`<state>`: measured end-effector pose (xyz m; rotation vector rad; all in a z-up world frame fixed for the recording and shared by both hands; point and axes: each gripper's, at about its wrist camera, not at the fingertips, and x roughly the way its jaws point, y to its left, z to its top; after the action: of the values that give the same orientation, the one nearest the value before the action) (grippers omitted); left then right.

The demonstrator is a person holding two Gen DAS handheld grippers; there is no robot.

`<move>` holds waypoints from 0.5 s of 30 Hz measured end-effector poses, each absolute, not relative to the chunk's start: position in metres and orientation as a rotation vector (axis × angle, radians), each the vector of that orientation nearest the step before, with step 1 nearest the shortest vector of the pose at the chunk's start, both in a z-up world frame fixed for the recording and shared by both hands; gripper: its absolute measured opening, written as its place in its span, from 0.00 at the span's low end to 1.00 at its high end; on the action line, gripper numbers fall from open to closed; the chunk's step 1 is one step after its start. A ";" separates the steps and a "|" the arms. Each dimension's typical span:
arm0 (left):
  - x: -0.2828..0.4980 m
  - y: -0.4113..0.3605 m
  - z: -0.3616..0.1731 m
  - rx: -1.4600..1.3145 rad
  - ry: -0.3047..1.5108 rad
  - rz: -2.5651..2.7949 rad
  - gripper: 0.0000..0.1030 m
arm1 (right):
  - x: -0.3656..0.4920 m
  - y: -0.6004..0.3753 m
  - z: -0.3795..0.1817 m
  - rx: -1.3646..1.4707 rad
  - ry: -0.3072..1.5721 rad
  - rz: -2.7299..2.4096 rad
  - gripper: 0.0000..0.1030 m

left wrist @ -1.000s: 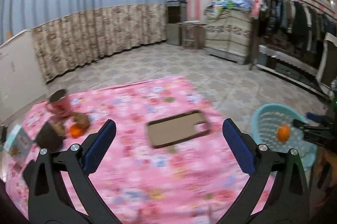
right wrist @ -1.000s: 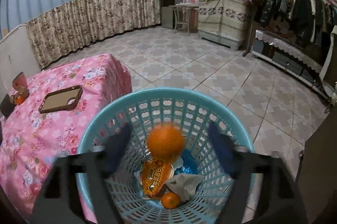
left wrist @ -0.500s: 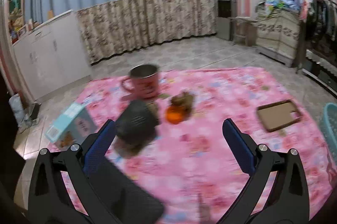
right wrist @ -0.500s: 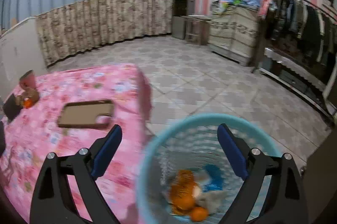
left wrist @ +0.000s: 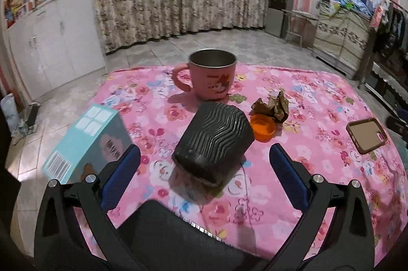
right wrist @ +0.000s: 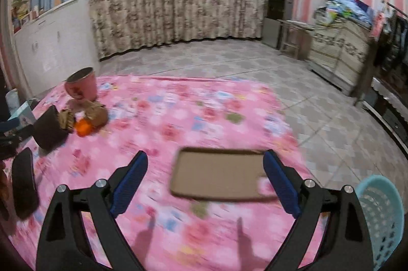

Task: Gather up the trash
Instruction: 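Reach the left gripper to the black ribbed cup and grasp it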

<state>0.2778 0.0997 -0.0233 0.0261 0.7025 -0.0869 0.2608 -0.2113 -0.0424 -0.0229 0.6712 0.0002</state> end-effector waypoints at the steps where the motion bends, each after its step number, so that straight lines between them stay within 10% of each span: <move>1: 0.283 0.099 -0.025 0.029 0.711 -0.102 0.95 | 0.267 -0.203 -0.043 -0.025 0.674 0.011 0.87; 7: 0.308 0.093 -0.041 0.054 0.772 -0.193 0.91 | 0.284 -0.181 -0.048 -0.049 0.692 0.036 0.87; 9: 0.313 0.092 -0.048 0.080 0.802 -0.193 0.70 | 0.288 -0.176 -0.049 -0.054 0.698 0.043 0.87; 15: 0.292 0.111 -0.034 0.027 0.762 -0.235 0.69 | 0.296 -0.159 -0.050 -0.062 0.700 0.078 0.87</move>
<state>0.2918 0.1114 -0.0337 0.0265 0.7618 -0.2354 0.2958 -0.1586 -0.0498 -0.0620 0.7000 0.0776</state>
